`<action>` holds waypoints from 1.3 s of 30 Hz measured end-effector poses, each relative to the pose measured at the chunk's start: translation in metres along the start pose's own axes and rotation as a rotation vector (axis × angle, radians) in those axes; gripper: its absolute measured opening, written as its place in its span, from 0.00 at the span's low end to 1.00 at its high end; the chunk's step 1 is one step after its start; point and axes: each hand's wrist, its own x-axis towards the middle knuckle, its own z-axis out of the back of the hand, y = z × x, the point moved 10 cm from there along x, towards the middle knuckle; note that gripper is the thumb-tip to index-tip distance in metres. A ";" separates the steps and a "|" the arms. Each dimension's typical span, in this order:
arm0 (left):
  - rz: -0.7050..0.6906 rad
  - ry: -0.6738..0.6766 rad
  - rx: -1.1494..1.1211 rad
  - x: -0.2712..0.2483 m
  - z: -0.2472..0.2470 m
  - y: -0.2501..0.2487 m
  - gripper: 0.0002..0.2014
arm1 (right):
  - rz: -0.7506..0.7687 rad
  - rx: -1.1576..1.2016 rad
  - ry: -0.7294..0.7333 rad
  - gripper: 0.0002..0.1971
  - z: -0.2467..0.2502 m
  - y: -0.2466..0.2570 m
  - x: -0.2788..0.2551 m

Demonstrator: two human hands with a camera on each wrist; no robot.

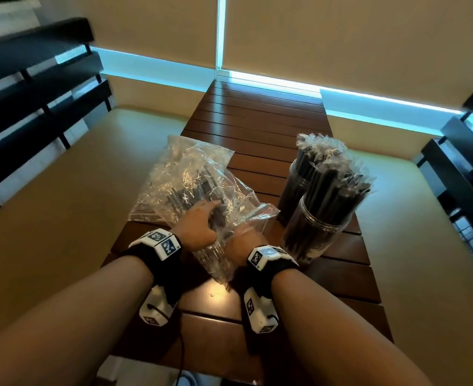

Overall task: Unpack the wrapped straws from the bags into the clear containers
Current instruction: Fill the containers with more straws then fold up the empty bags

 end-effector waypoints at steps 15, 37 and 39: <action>0.013 -0.016 0.204 0.008 -0.009 0.007 0.47 | 0.018 0.027 -0.018 0.15 0.026 -0.029 -0.023; -0.136 -0.412 -0.464 -0.040 0.059 -0.133 0.16 | 0.257 0.065 -0.401 0.10 0.199 -0.104 -0.216; -0.180 -0.246 -0.868 -0.053 0.055 -0.177 0.29 | 0.270 0.121 -0.524 0.11 0.196 -0.096 -0.205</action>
